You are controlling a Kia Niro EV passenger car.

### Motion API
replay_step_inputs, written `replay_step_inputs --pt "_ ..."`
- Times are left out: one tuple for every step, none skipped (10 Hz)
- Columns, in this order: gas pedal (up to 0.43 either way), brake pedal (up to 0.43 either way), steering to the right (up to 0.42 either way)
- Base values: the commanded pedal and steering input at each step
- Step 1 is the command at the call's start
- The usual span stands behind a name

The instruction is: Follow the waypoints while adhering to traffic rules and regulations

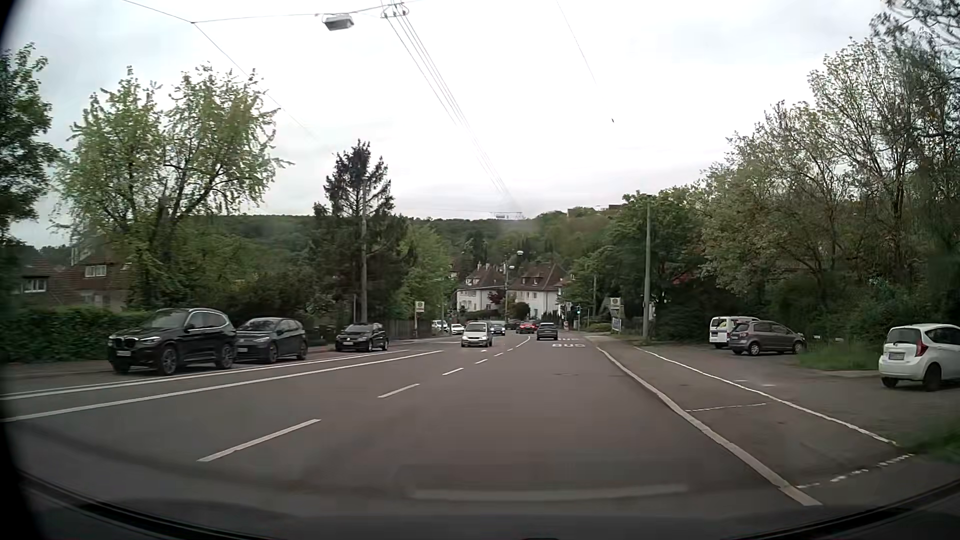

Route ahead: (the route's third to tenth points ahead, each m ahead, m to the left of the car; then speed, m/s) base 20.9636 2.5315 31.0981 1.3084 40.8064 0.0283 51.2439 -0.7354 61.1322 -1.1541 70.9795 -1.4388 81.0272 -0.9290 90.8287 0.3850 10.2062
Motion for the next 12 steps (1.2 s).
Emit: replay_step_inputs --pt "0.059 0.000 0.057" --pt "0.059 0.000 0.051" --pt "0.059 0.000 0.039" --pt "0.059 0.000 0.033" --pt "0.059 0.000 0.031" --pt "0.059 0.000 0.029" --pt "0.059 0.000 0.025" --pt "0.059 0.000 0.020" --pt "0.059 0.000 0.015" --pt "0.059 0.000 0.012" --pt "0.028 0.000 0.010" --pt "0.000 0.000 0.008"
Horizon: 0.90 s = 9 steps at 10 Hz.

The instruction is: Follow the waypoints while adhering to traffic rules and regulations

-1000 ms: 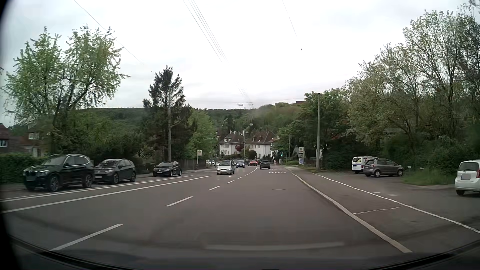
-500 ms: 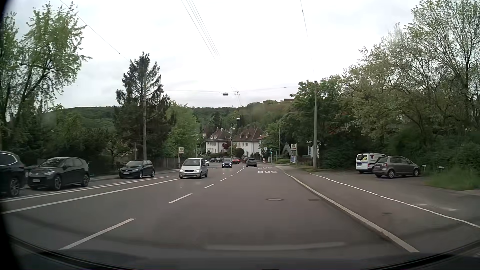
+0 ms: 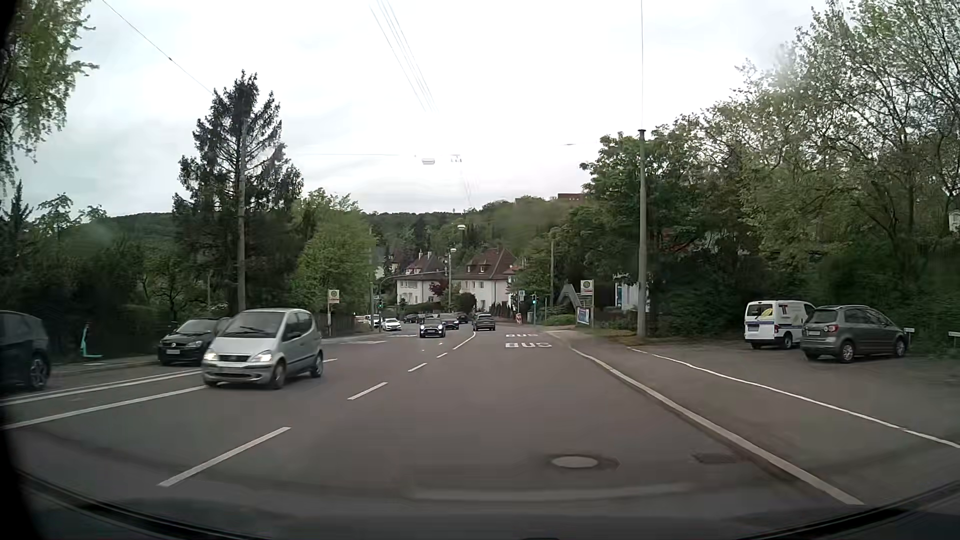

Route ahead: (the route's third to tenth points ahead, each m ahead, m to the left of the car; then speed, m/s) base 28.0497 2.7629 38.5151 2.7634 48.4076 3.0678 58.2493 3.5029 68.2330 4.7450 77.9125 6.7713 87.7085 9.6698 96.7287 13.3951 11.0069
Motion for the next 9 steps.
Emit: replay_step_inputs --pt "0.000 0.000 0.007" --pt "0.000 0.000 0.004" --pt "0.000 0.000 0.005" --pt "0.000 0.000 0.005" --pt "0.020 0.000 0.005" --pt "0.020 0.000 0.004" --pt "0.020 0.000 0.004" --pt "0.020 0.000 0.004" --pt "0.020 0.000 0.004"
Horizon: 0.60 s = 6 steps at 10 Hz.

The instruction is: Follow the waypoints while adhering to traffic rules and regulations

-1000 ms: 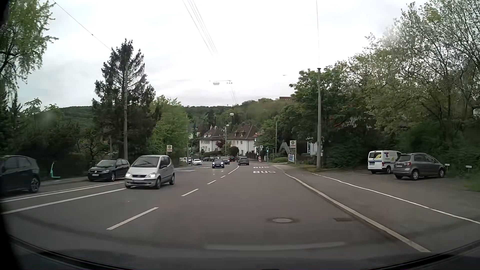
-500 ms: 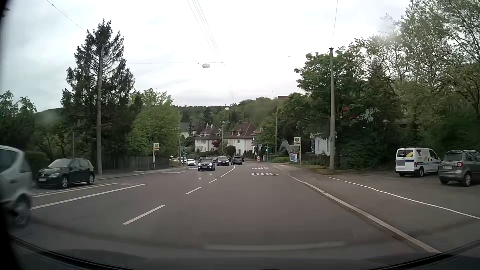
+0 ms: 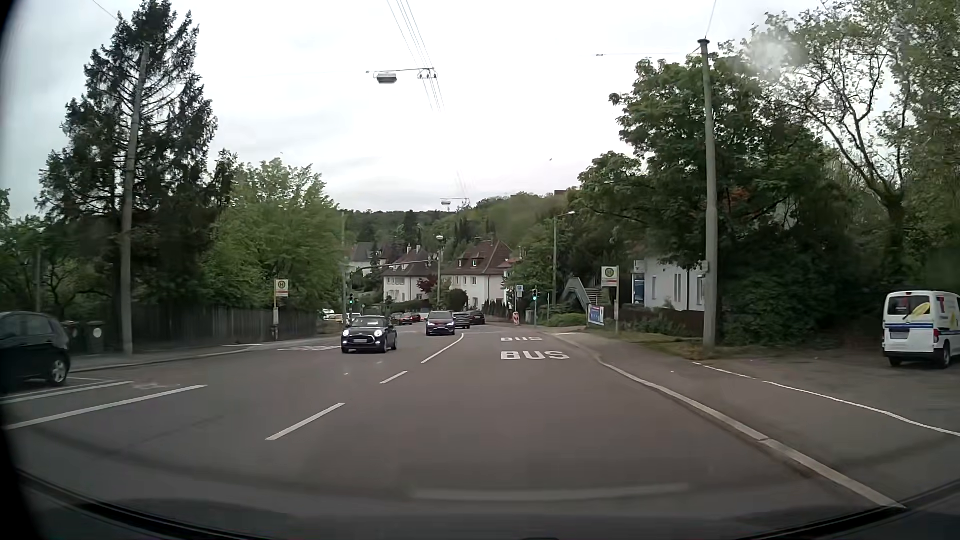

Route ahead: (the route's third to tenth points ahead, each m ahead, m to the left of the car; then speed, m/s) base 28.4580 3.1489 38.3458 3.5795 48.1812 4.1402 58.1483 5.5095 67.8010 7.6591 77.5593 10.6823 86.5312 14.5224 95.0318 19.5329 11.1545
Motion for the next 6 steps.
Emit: replay_step_inputs --pt "0.020 0.000 0.004" --pt "0.020 0.000 0.003" --pt "0.020 0.000 0.000" --pt "0.020 0.000 -0.001" --pt "0.020 0.000 -0.001" --pt "0.000 0.000 -0.001"
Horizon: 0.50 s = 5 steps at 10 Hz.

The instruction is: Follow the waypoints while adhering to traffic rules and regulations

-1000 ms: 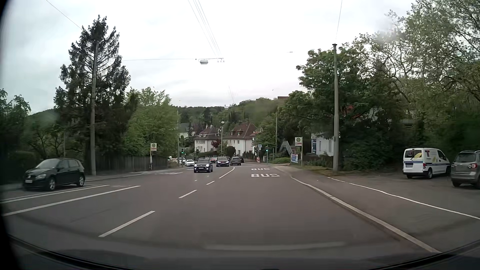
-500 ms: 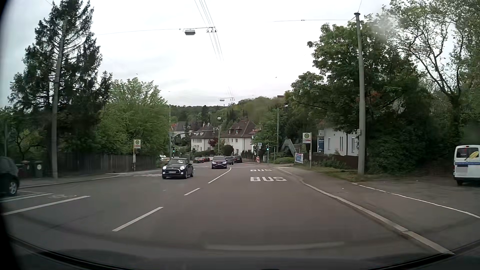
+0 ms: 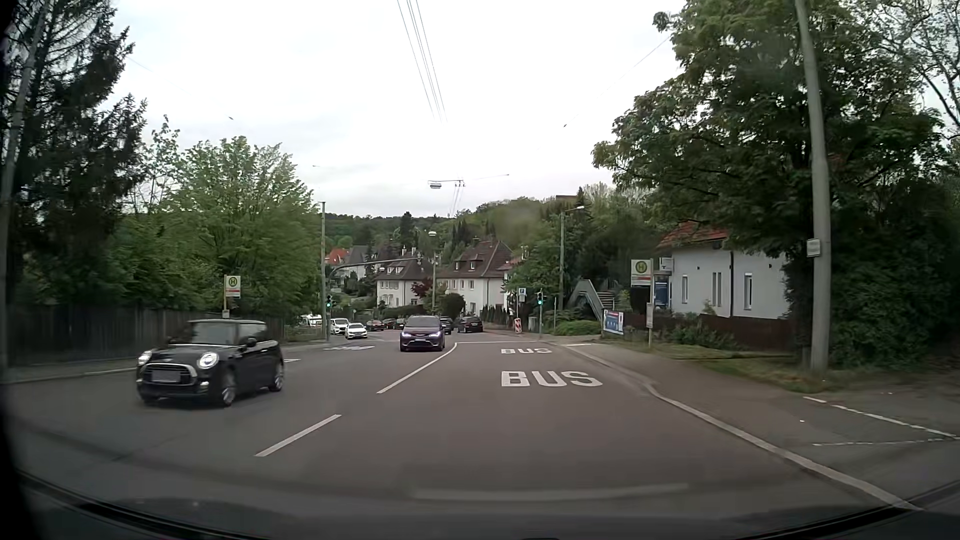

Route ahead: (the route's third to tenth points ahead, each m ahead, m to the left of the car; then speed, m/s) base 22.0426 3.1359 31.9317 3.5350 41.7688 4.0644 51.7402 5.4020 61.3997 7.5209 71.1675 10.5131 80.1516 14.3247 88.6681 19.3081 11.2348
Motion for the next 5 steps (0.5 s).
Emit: replay_step_inputs --pt "0.000 0.000 -0.001" --pt "0.000 0.000 0.000" --pt "0.000 0.000 -0.001" --pt "0.000 0.000 -0.001" --pt "0.000 0.000 0.000"
